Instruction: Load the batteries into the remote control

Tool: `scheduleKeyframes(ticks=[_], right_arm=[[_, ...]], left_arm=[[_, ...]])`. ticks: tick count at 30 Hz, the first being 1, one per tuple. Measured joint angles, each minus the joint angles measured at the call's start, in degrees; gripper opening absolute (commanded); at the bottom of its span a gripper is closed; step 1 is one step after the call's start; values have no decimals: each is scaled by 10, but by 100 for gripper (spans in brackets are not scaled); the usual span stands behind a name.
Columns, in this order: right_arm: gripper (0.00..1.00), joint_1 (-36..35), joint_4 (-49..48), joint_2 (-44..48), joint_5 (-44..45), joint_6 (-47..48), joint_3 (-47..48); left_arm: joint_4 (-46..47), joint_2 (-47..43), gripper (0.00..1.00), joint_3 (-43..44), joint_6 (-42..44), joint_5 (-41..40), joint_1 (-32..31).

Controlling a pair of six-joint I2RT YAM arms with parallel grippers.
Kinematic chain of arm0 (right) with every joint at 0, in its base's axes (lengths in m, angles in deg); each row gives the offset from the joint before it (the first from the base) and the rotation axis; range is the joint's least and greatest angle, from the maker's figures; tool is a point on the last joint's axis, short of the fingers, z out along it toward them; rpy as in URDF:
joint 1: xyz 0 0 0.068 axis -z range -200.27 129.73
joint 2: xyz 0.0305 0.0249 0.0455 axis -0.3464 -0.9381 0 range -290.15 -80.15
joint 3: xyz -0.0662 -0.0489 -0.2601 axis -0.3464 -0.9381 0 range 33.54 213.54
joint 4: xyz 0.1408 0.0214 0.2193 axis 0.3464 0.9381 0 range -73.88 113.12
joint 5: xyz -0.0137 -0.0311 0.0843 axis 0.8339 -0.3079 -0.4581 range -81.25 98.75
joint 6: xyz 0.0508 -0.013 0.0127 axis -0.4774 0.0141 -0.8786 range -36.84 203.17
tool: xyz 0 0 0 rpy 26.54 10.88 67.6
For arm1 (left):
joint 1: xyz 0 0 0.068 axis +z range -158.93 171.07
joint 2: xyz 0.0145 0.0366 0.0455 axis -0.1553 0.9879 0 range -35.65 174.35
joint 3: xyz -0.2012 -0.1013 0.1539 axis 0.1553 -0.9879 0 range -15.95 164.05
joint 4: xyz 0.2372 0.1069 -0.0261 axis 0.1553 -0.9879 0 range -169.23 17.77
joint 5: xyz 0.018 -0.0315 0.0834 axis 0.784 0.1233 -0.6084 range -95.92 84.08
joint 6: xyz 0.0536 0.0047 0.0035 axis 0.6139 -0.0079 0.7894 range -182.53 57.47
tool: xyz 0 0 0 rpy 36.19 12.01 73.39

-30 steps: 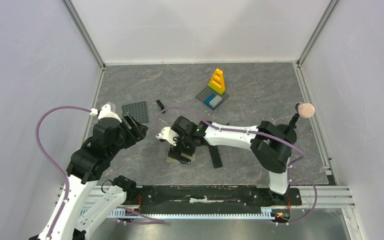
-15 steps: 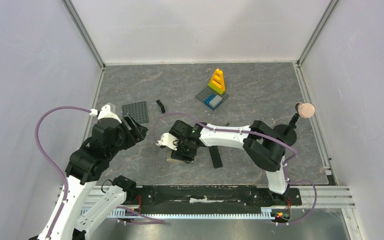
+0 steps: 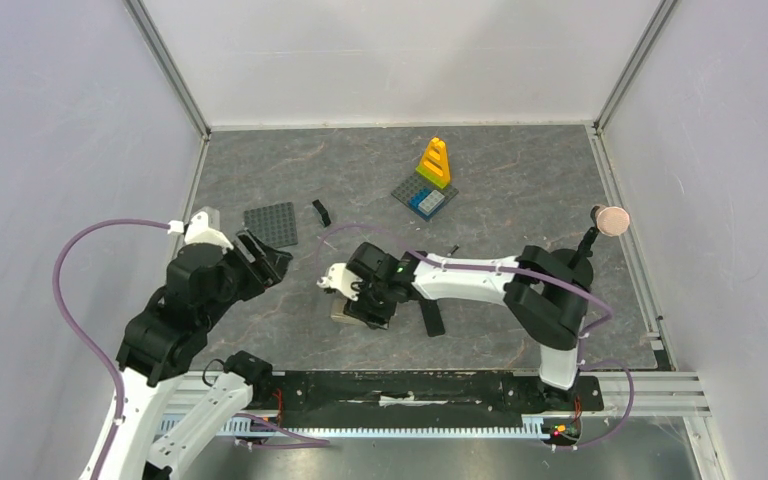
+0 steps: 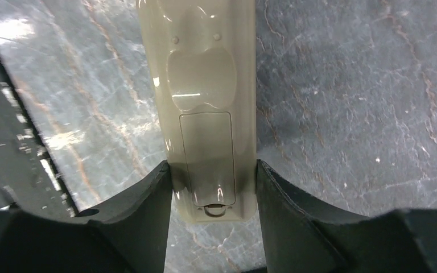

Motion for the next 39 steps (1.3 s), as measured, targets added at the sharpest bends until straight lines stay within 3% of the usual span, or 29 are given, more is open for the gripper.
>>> scheduleKeyframes(ticks=[11,17,23,32,35,39], right_arm=[[31,57,-112,183,-111,-146,-49],[31,75,-162,251,-189,-272,-40],[32,75,-212,293,-247,-402,-19],[33,80,-341,331,-322,-551,-25],[33,80,-368,331,-337,-579,-29],[34,80,-389,331,-351,-600,-36]], left_arm=[[75,-108,77,-48,21,23,0],[199,-136,82,-94,28,120,0],[351,-110,82,-106,25,240,0],[479,-64,82,-111,-2,372,0],[535,-60,78,-124,-28,418,0],[585,-57,62,-139,-53,446,0]])
